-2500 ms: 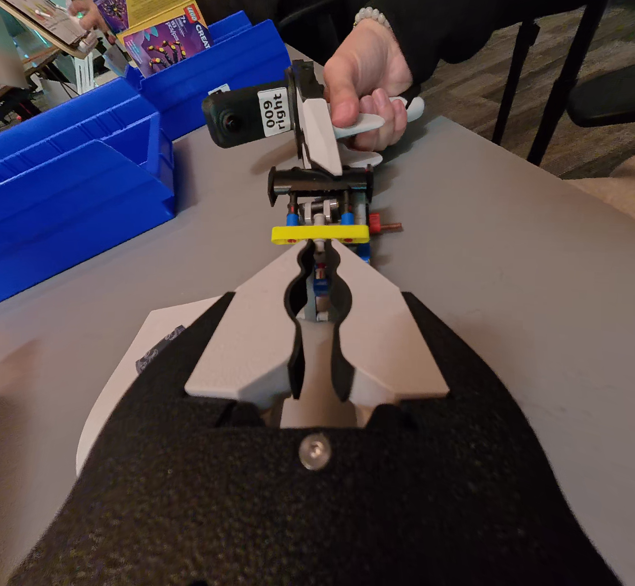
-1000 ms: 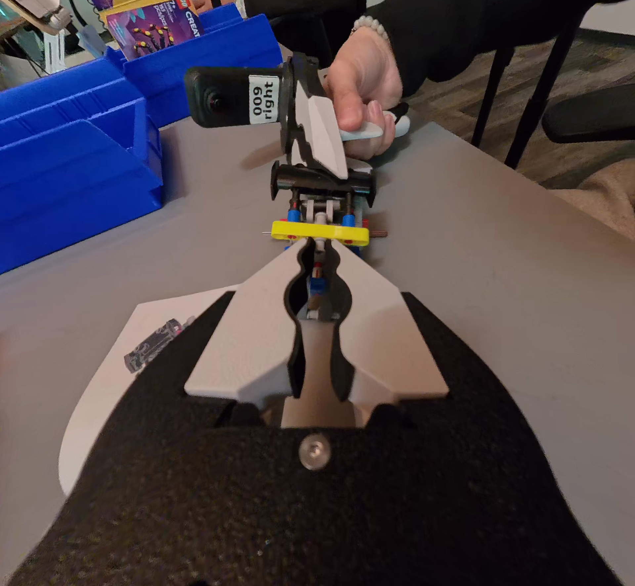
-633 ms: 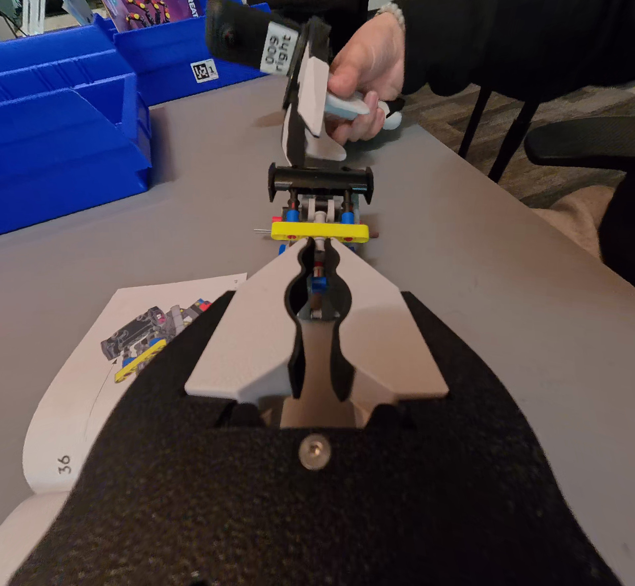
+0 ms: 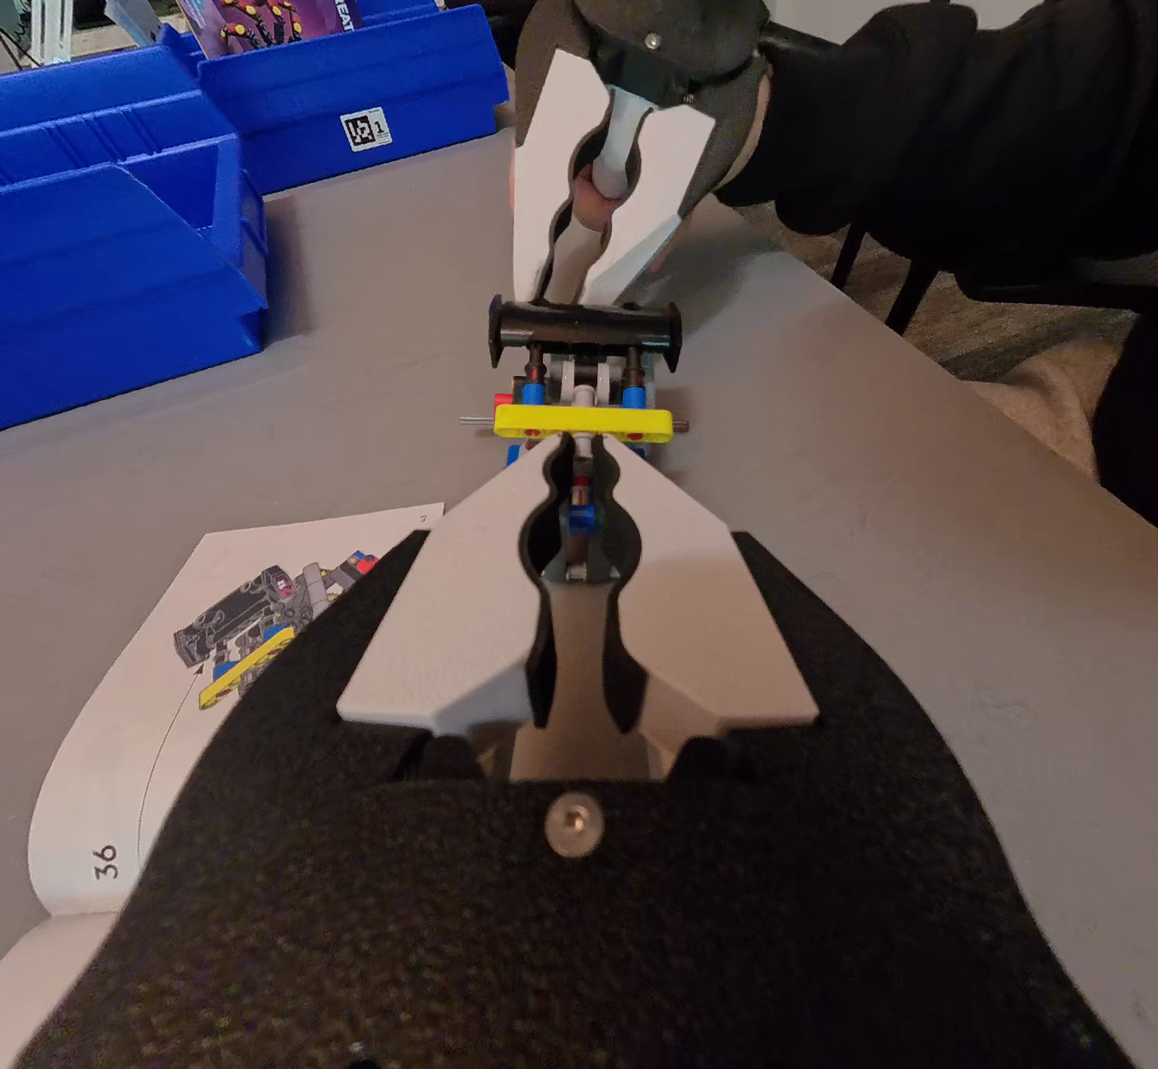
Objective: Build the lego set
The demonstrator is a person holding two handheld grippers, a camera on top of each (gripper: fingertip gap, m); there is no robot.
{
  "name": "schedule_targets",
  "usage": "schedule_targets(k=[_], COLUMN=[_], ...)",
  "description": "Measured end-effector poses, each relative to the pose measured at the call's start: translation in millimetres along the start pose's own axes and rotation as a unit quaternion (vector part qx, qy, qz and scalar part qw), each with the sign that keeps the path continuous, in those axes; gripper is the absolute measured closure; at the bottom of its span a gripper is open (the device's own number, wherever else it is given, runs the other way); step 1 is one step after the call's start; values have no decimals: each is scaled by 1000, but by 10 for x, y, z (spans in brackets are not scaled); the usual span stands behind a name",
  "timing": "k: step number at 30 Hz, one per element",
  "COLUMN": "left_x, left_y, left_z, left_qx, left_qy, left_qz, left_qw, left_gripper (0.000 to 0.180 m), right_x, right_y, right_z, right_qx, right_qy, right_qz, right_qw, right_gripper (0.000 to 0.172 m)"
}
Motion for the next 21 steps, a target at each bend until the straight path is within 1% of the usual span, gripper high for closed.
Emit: schedule_targets(k=[2,3,4,6,8,10,12,13,15,16,17,18,20,21], left_x=[-1,-4,-6,-7,0,7,11,14,15,18,25,40,70,69], left_y=[1,-1,-1,-1,1,1,-4,-7,-12,-13,-16,-20,-32,-39], left_z=[0,-1,-1,-1,-2,-2,-3,-4,-6,-5,-6,-8,-14,-17], left_qx=[0,0,0,0,-1,0,0,0,0,0,0,0,0,0], left_qy=[0,-1,-2,-3,-1,1,2,3,4,3,3,6,16,18], left_qz=[0,0,0,-1,-2,-4,-8,-11,-14,-17,-21,-29,-44,-46], left_qw=[1000,1000,1000,1000,1000,1000,1000,1000,1000,1000,1000,1000,999,999], left_gripper=[178,178,178,178,178,178,178,178,178,178,178,178,178,178], right_x=[29,13,9,10,-1,-12,20,29,-33,-74,-119,-148,-164,-151], right_y=[13,22,28,24,25,5,-60,-100,-161,-171,-166,-146,-114,-107], right_z=[1,4,3,8,-6,-11,-46,-42,34,80,114,125,133,130], right_qx=[-13,-17,-20,-18,-14,-2,-1,8,43,59,68,70,85,96], right_qy=[-34,-43,-51,-66,-59,-33,19,51,104,117,117,109,85,83], right_qz=[-36,-38,-44,-63,-68,-59,-44,-29,28,49,62,61,55,55], right_qw=[999,998,998,996,996,998,999,998,993,990,989,990,991,990], right_gripper=[165,170,172,172,170,163,157,153,146,137,129,125,110,105])
Point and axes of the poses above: each gripper's, where its closed fingertips meet, y out along the fingers, z out of its top, x = y × z across the jaws, the point moved 4 cm from there along -y, back along the fingers, and after that the axes turned 4 degrees about -y, right-handed, at the moved point
